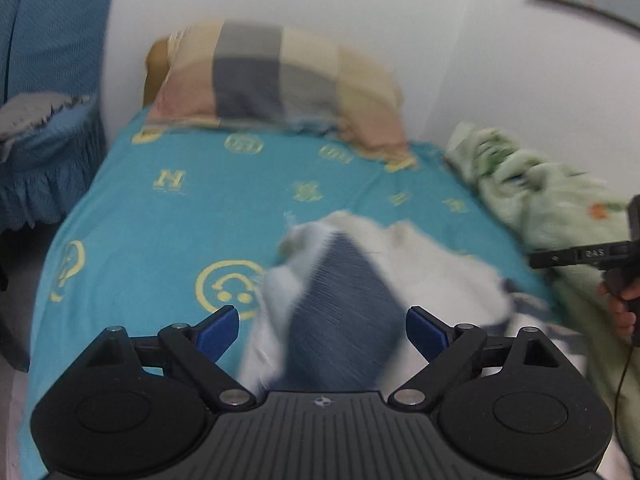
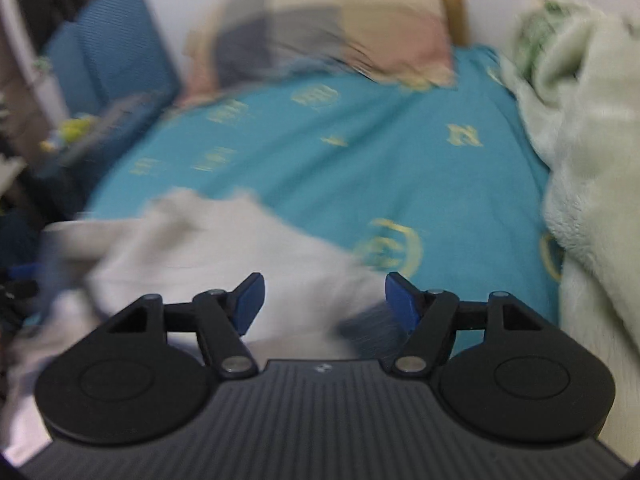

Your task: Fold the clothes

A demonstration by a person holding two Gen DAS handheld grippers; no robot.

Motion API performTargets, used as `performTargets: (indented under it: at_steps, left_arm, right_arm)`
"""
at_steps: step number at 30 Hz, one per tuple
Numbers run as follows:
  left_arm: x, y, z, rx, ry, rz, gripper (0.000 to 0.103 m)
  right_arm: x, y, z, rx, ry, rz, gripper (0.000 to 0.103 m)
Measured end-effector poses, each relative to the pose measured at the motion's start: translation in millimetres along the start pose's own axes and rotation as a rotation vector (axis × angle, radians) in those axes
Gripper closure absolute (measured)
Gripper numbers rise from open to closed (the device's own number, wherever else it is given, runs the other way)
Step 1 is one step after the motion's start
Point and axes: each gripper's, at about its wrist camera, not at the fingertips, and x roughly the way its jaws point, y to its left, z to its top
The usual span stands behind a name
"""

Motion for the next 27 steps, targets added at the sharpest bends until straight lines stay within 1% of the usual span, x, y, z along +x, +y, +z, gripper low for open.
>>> performTargets:
  at_steps: [1,3,5,6,7,8,9,10,11,12,13,15,18,22,24,27]
  left_arm:
    - [13.4,6.3,3.1,-0.011,0.023,-0.007,0.015]
    - [31.5,16.7,6.7,-0.028,0.057,-0.044,0.02]
    - [42.3,25.6,9.6,-0.047,0.08,-0.07,0.036]
    - [45.9,29.7,10.9,-0.057,0.089,-0.08,0.04]
    - [49.5,33.9,12.1,-0.067,0.098,-0.091,0.05]
    - [51.7,37.6,13.5,-0.078,0.104,-0.098,0.065]
    - [49.7,40.9,14.7,-0.087,0.102,-0.097,0.07]
    - [44.7,44.3,15.0,-0.097,0.092,-0.089,0.078]
    - [37.9,47.7,15.8,-0.106,0.077,-0.086,0.081]
    - [28.1,50.8,17.1,-0.117,0.052,-0.091,0.081]
    - [18.2,54.0,18.5,-0.127,0.027,-0.097,0.082]
    - [-3.0,59.1,21.2,-0.141,-0.023,-0.108,0.084]
    - [-44.5,55.3,24.4,-0.108,-0.081,-0.139,0.085]
    - [-103.1,38.7,18.6,-0.045,-0.149,-0.197,0.085]
    - [-132.4,31.2,11.1,-0.026,-0.181,-0.213,0.085]
    - [-178.5,18.4,-9.1,0.001,-0.206,-0.229,0.085]
  right_arm:
    - [13.9,-12.0,-0.8,0.029,0.027,0.0,0.034]
    - [37.6,-31.6,-6.0,0.073,0.082,0.032,0.034]
    - [52.5,-42.3,-12.5,0.108,0.102,0.083,0.033]
    - [59.4,-47.2,-15.4,0.124,0.11,0.107,0.032]
    - [61.4,-48.1,-16.0,0.131,0.098,0.128,0.032]
    - [63.5,-48.9,-16.5,0.137,0.087,0.148,0.034]
    - [65.4,-49.4,-17.1,0.143,0.077,0.168,0.041]
    - [65.7,-45.7,-18.0,0.135,0.084,0.178,0.05]
    - [62.0,-38.6,-18.1,0.101,0.078,0.176,0.067]
    - [53.9,-29.9,-17.2,0.045,0.058,0.141,0.091]
    - [45.6,-21.8,-16.4,-0.008,0.039,0.108,0.091]
    - [21.7,-18.7,-13.1,-0.004,-0.002,0.095,0.092]
    - [-27.1,-13.9,-7.3,-0.026,-0.082,0.105,0.092]
    - [-96.3,-2.5,-8.8,-0.067,-0.151,0.125,0.093]
    - [-132.3,7.6,-15.9,-0.086,-0.19,0.139,0.093]
    - [-186.4,21.8,-38.5,-0.125,-0.24,0.16,0.093]
